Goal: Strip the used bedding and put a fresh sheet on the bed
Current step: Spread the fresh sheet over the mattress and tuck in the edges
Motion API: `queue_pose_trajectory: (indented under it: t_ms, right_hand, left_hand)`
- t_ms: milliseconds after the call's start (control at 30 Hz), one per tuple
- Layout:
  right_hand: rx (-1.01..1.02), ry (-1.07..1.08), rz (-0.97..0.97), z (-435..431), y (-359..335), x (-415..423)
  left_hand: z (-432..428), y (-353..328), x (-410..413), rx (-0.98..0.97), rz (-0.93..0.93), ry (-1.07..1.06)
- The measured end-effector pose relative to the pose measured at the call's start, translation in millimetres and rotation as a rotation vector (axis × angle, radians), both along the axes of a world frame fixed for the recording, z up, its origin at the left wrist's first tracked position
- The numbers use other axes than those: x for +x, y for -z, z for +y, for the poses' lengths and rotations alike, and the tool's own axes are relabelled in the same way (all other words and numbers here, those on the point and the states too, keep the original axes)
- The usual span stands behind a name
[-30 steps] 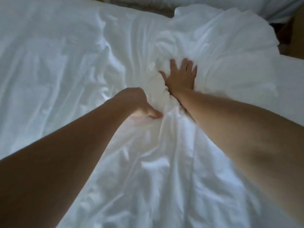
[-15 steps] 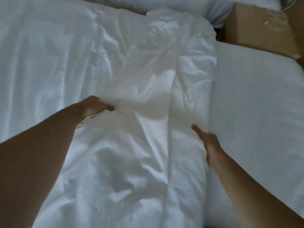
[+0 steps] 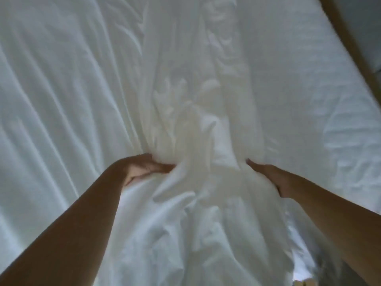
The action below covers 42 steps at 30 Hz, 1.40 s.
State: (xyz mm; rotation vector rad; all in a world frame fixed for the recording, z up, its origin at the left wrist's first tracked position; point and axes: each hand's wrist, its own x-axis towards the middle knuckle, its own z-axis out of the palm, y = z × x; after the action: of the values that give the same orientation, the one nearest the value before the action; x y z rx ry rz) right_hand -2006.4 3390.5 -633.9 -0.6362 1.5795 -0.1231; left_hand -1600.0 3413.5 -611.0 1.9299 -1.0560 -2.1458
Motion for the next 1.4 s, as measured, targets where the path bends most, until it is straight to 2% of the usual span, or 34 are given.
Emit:
queue_pose_trajectory:
  t_ms: [33,67,133,200,267,367,433,467,567,600,667,733,767,800,867,900,1000,1067,1100,1133,1167,1200,1233,1267,1300,1333,1400]
  right_hand:
    - [-0.005,-0.047,0.034,31.4,3.5,-4.6]
    - [-0.073,-0.026,0.098,55.7,6.7,-9.4]
    - [-0.201,0.148,0.195,82.1,9.8,-17.4]
    - [-0.097,0.236,0.054,99.3,5.4,-20.6]
    - [0.020,0.200,-0.125,134.1,3.3,-22.7]
    - [0.077,-0.022,-0.207,208.5,9.8,-37.2]
    - [0.068,-0.134,-0.166,258.6,15.8,-40.2]
    - [0.016,-0.111,-0.102,278.5,19.8,-39.0]
    - [-0.221,0.105,0.190,308.5,33.1,-43.5]
    - [-0.258,0.163,0.216,313.3,34.8,-48.1]
    - [-0.228,0.210,0.004,330.7,38.9,-61.1]
    - [-0.064,0.096,-0.242,372.3,48.8,-53.8]
    - [-0.025,0.019,-0.233,396.7,54.6,-44.5]
    - [-0.049,0.012,-0.129,416.8,65.6,-36.3]
    - [-0.221,0.123,0.189,432.7,89.6,-32.9]
    - [-0.264,0.170,0.261,428.7,97.3,-36.8]
    - [-0.212,0.234,0.409,408.0,109.8,-43.8]
    - [-0.148,0.475,0.458,409.6,113.6,-22.6]
    - [-0.137,0.617,0.478,413.2,112.0,-3.5]
    - [-0.098,0.763,0.469,419.0,105.8,19.3]
    - [-0.032,0.909,0.367,426.0,96.5,41.4]
    - [0.037,1.100,0.141,435.2,87.9,62.8]
    - [0.124,1.291,-0.171,445.5,79.5,83.1]
    - [0.168,1.383,-0.468,455.0,73.0,102.4]
    - [0.145,1.330,-0.656,461.2,65.4,122.5]
    - [0.111,1.234,-0.714,458.4,55.7,139.2]
    - [-0.024,1.150,-0.584,439.3,44.1,150.8]
  left_hand:
    - [28.7,7.3,-9.4,0.014,-0.006,0.081]
    - [53.4,11.8,-17.3,-0.025,-0.035,0.054]
    - [88.4,19.6,-19.2,-0.136,-0.123,-0.196]
    - [105.6,19.4,-13.5,-0.128,-0.078,-0.362]
    - [126.9,14.1,-14.3,0.010,0.137,-0.271]
    - [189.0,9.7,-26.9,0.242,0.227,0.070]
    - [234.3,7.4,-41.7,0.306,0.136,0.151]
    - [253.5,8.9,-49.7,0.246,0.043,0.121]
    - [293.9,17.5,-69.5,-0.147,-0.373,-0.126]
    - [306.5,20.3,-70.2,-0.224,-0.444,-0.227]
    - [338.2,24.8,-71.1,-0.193,-0.335,-0.305]
    - [378.9,34.7,-76.7,-0.027,-0.265,-0.140]
    - [396.8,43.1,-79.6,0.008,-0.296,-0.070]
    - [409.9,54.6,-80.5,0.000,-0.360,-0.092]
    - [421.6,78.8,-74.3,-0.095,-0.541,-0.245]
    - [422.9,90.0,-69.5,-0.139,-0.617,-0.335]
    - [420.7,112.0,-68.8,-0.188,-0.682,-0.535]
    - [419.9,117.9,-83.6,-0.151,-0.718,-0.570]
    - [421.7,118.4,-90.2,-0.061,-0.727,-0.650]
    - [422.9,114.5,-96.0,0.119,-0.665,-0.808]
    - [424.7,109.3,-100.7,0.318,-0.441,-1.050]
    - [427.9,100.8,-103.6,0.478,-0.107,-1.291]
    - [433.4,98.0,-105.7,0.504,0.245,-1.516]
    - [439.2,98.2,-110.7,0.414,0.505,-1.652]
    - [444.4,95.5,-110.4,0.280,0.682,-1.706]
    - [448.0,88.9,-108.1,0.185,0.785,-1.670]
    - [454.4,82.2,-101.8,0.107,0.974,-1.505]
